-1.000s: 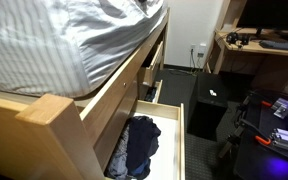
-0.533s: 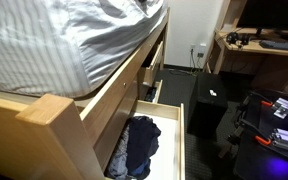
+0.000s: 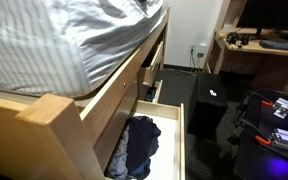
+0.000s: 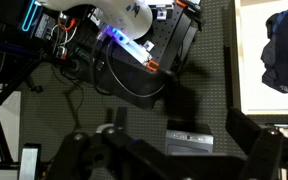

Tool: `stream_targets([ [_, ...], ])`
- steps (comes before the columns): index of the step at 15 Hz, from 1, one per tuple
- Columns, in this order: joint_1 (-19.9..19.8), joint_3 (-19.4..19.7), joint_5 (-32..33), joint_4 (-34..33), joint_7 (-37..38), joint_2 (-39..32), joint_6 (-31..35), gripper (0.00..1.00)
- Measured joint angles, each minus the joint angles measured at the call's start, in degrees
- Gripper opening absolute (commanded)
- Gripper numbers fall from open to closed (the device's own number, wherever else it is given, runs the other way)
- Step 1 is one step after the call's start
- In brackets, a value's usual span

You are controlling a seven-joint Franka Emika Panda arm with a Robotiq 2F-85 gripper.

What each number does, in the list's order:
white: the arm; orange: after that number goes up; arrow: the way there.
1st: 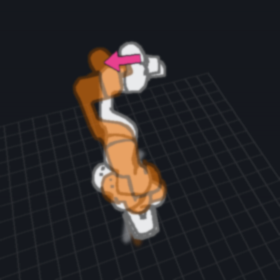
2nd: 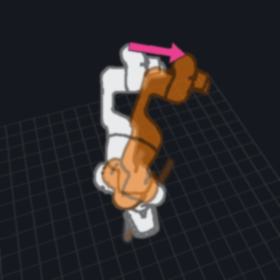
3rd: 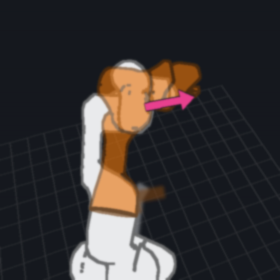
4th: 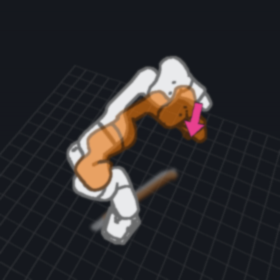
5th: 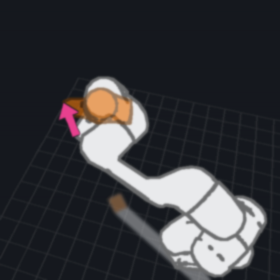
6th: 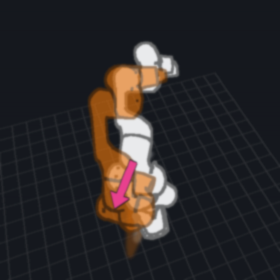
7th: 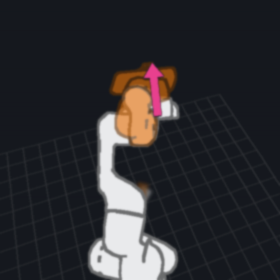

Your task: Open the top right drawer.

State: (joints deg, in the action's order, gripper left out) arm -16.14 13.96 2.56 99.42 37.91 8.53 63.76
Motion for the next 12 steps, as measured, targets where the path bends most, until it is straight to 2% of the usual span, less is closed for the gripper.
stream_targets([
  [6, 0.0, 0.0, -0.1, 0.0, 0.6, 0.1, 1.0, 1.0],
  [9, 0.0, 0.0, -2.2, 0.3, 4.3, -1.5, 14.0, 1.0],
  [12, 0.0, 0.0, -0.5, 2.1, 8.3, -7.2, 27.3, 1.0],
])
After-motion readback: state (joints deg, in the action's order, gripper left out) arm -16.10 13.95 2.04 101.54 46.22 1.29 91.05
